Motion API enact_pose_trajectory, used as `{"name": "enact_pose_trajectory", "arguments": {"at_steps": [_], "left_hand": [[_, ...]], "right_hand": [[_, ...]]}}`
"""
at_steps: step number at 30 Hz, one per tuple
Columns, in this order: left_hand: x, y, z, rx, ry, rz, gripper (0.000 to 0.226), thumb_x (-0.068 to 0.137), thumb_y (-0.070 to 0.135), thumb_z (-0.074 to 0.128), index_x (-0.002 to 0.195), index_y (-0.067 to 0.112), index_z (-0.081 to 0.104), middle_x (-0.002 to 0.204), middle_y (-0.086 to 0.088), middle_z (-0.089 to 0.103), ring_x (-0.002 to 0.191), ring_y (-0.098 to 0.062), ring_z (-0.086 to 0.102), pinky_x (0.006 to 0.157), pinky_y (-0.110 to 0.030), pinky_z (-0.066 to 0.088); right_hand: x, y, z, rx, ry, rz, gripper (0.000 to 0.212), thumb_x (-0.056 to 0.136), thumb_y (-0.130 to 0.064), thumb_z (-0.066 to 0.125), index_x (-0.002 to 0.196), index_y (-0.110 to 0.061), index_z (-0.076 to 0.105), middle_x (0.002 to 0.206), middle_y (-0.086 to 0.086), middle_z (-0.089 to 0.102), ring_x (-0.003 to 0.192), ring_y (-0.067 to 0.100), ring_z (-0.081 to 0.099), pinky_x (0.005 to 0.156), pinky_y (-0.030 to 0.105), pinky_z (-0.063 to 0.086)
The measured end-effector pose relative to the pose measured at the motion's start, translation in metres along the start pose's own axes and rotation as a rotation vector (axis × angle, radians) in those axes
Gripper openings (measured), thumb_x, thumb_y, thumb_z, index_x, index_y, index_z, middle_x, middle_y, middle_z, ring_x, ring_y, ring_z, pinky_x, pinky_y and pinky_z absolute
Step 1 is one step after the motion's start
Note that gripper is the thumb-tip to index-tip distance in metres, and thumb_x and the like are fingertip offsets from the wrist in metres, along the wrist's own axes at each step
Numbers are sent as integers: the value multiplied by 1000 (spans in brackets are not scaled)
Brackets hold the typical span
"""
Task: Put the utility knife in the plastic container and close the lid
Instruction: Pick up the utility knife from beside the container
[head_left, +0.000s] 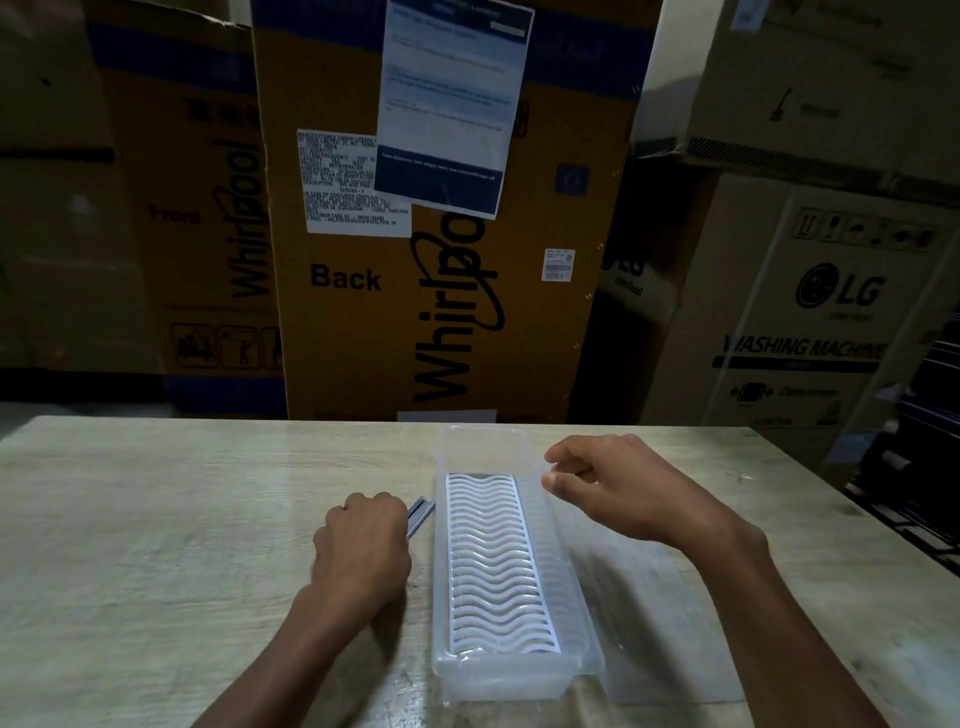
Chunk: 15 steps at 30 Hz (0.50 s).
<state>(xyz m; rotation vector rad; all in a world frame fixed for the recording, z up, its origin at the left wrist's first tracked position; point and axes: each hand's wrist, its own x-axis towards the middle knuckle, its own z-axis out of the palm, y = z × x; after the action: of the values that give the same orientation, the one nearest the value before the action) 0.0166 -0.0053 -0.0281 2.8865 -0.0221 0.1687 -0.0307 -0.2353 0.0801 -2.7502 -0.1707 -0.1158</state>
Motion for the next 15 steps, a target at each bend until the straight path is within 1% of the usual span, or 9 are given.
{"name": "enact_pose_trajectory", "arguments": {"at_steps": [3, 5, 7, 9, 11, 13, 15], "left_hand": [[0, 1, -4, -25, -48, -26, 11, 93, 22, 58, 94, 15, 51, 109, -10, 57, 96, -28, 55, 75, -36, 40], [1, 0, -5, -79, -65, -43, 11, 93, 22, 59, 96, 15, 51, 109, -10, 56, 100, -29, 57, 76, -36, 41], [4, -3, -3, -147, -61, -45, 11, 91, 20, 60, 97, 15, 52, 106, -9, 59, 97, -28, 59, 74, -35, 43], [4, -6, -3, -194, -44, -42, 11, 90, 19, 60, 99, 14, 57, 104, -7, 64, 93, -25, 61, 70, -33, 43], [4, -8, -6, -227, -37, -46, 15, 91, 20, 61, 105, 15, 63, 101, -5, 68, 89, -22, 63, 68, -31, 44], [3, -11, -15, -292, -40, -62, 16, 91, 21, 64, 105, 14, 67, 95, -3, 69, 85, -20, 65, 69, -32, 51], [6, -16, -26, -410, -14, -81, 14, 90, 22, 68, 101, 14, 70, 90, -2, 70, 82, -21, 67, 75, -38, 58]], "right_hand": [[1, 1, 1, -3, -10, 7, 40, 98, -39, 58, 134, -21, 59, 130, 1, 68, 110, 15, 66, 93, 32, 54], [2, 1, 2, -5, -17, 7, 40, 98, -40, 58, 133, -21, 59, 130, 1, 69, 108, 14, 66, 93, 33, 54], [2, 2, 3, -5, -21, 10, 40, 98, -40, 58, 133, -21, 60, 129, 1, 69, 108, 14, 66, 93, 33, 54], [2, 2, 3, -7, -25, 12, 40, 98, -39, 58, 133, -21, 59, 130, 1, 68, 109, 15, 66, 94, 34, 54], [3, 2, 4, -18, -29, 8, 40, 98, -39, 58, 133, -21, 59, 130, 1, 68, 110, 14, 66, 93, 33, 54], [3, 1, 4, -24, -22, 3, 39, 98, -39, 58, 133, -21, 59, 130, 1, 68, 109, 14, 66, 93, 31, 54], [2, 1, 3, -18, 9, -6, 39, 98, -39, 58, 132, -21, 61, 128, 0, 69, 108, 13, 66, 92, 31, 54]]}}
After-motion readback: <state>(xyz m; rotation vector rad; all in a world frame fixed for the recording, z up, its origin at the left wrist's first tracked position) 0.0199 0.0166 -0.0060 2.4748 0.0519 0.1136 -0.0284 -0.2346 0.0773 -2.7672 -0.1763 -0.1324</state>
